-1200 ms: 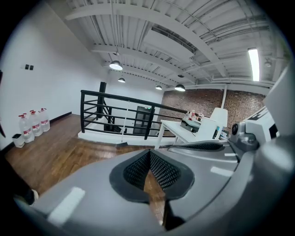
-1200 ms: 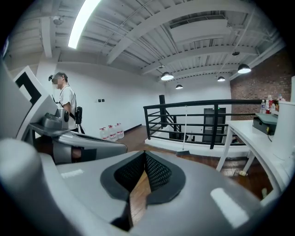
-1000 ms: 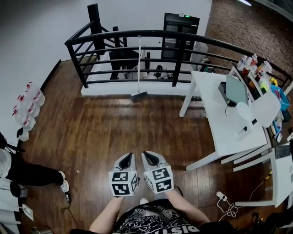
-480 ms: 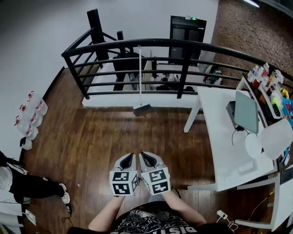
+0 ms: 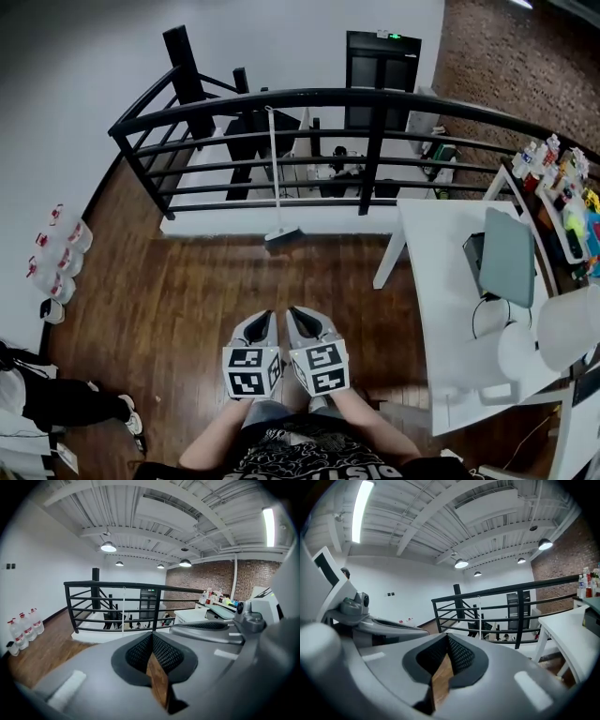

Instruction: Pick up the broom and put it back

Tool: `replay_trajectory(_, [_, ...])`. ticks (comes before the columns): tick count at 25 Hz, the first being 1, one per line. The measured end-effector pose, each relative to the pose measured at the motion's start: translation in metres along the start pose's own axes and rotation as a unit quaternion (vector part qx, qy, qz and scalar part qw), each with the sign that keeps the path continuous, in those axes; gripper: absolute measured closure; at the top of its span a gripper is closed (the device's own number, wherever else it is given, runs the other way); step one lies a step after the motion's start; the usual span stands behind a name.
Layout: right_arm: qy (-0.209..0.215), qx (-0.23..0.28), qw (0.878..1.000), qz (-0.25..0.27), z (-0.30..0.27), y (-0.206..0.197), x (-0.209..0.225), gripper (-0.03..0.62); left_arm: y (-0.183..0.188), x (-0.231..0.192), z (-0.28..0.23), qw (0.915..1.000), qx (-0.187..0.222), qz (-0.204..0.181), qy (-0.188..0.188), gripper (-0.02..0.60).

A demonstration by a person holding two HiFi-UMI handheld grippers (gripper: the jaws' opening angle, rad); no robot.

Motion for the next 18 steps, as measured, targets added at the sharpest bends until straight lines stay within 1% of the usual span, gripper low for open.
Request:
replay_trajectory(6, [-0.005, -0.006, 1.000, 0.011, -0.040, 0.004, 0.034, 0.594, 0.009, -0.015, -0.054, 0.9999, 0.003, 0.012, -0.002, 0.577])
replay_trajectory(10, [-0.014, -0.013, 1.000, 0.021, -0.077, 0.003, 0.057, 0.594, 0.013, -0.031, -0.098, 0.9997, 0.005, 0.020, -0.012, 0.577])
replay_trajectory(14, [-0.024, -0.016, 0.999, 0.029, -0.129, 0.009, 0.074, 0.594, 0.025, -0.060, -0.146, 0.9991, 0.009, 0.033, -0.024, 0.577])
replay_trajectory(18, [-0.034, -0.022, 0.998, 0.040, -0.188, 0.019, 0.087, 0.594, 0.045, -0.097, -0.193, 0.9984, 0.013, 0.044, -0.034, 0.577])
Point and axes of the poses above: the fingertips, and each gripper's own axes: z backward along the fingers, x to its right, y out of its top, the point moved 3 cm from there along z, backward along the fingers, and after that the axes turned 15 degrees about x, right-handed, at the moved point
